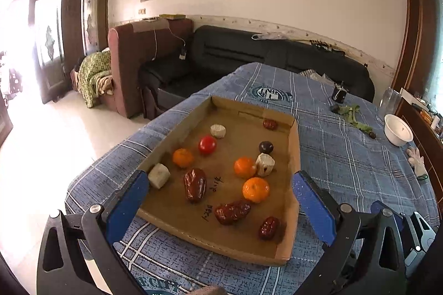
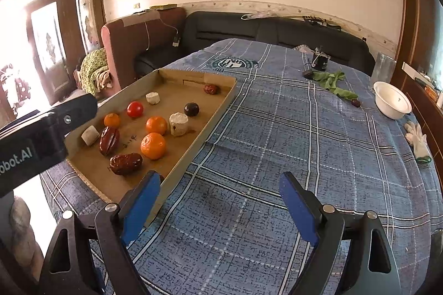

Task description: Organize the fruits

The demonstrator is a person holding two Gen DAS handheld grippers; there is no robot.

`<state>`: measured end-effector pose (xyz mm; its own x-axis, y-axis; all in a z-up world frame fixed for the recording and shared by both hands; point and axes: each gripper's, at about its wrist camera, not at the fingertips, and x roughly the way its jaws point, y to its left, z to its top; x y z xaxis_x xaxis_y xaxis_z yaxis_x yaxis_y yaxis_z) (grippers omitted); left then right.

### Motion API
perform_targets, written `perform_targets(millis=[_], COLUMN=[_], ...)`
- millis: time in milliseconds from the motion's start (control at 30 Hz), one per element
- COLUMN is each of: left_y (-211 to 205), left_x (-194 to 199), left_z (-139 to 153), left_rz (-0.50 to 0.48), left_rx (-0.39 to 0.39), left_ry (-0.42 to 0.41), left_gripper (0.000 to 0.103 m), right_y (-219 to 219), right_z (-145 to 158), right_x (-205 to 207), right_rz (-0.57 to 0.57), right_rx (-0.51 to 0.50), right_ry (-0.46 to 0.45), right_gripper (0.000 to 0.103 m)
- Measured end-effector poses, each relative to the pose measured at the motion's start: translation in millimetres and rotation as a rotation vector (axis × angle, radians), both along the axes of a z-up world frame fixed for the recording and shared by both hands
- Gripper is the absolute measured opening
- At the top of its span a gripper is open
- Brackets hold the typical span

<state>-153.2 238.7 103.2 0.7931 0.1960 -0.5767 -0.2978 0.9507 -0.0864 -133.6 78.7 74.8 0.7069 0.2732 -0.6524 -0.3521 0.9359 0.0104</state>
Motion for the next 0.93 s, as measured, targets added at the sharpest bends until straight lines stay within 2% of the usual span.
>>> perform_targets(millis=[467, 833, 933], left_y=[14, 19, 25], left_x=[16, 21, 24], left_z=[-17, -13, -9], left_rz=[-0.014, -0.020, 0.004], left_rx=[-0.060, -0.036, -0.033], left_ry=[0.056, 0.068, 0.082], left_gripper=[0.103, 0.103, 0.103], right_y=[11, 18, 15], right_z=[-9, -8, -5], right_x=[6, 6, 6], right_rz=[0.014, 0.053, 0.061], right_rx=[-0.027, -0.014, 0.004], right_ry=[0.018, 0.011, 0.003], right_gripper=[0.092, 0.092, 0.092])
